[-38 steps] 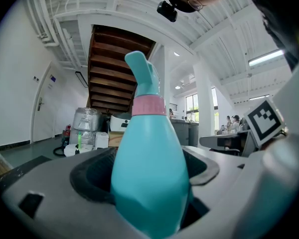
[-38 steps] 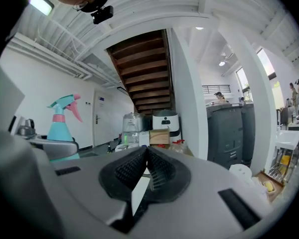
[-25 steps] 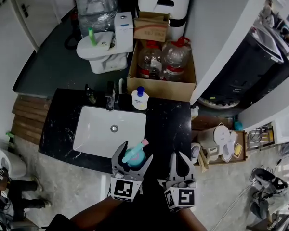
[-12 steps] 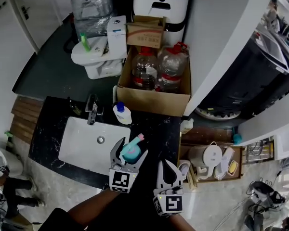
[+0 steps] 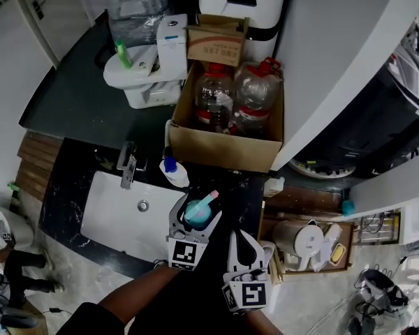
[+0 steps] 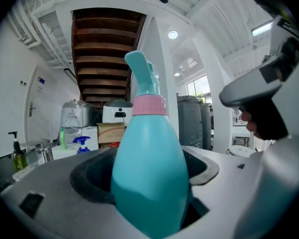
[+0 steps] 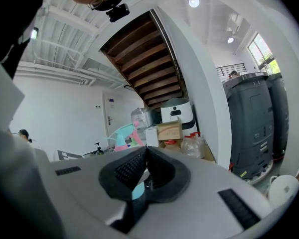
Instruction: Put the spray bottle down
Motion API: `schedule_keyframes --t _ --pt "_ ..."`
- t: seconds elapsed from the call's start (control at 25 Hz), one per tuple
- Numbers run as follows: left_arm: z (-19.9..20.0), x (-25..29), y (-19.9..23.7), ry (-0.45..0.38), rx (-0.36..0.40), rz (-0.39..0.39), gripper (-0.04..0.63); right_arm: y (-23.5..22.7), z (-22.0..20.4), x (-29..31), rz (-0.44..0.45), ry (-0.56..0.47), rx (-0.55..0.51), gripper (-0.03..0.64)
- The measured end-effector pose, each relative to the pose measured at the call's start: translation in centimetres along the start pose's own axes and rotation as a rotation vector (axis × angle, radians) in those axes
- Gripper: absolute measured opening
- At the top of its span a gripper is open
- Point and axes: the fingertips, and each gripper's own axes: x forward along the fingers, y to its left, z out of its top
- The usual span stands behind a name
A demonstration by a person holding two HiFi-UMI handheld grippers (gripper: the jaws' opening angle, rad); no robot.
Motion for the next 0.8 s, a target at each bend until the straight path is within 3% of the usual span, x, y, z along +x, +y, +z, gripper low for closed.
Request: schedule_keyframes --t 0.28,0.8 --pt "-2.0 3.5 1.7 0.01 -0.082 0.032 0.4 -0.5 0.0 2.3 0.043 0.003 -0.041 0.015" --pt "-5.5 9.4 1.2 0.044 -0.05 0.021 0.4 -3.4 -1.2 4.1 0.011 0.068 -0.061 0.015"
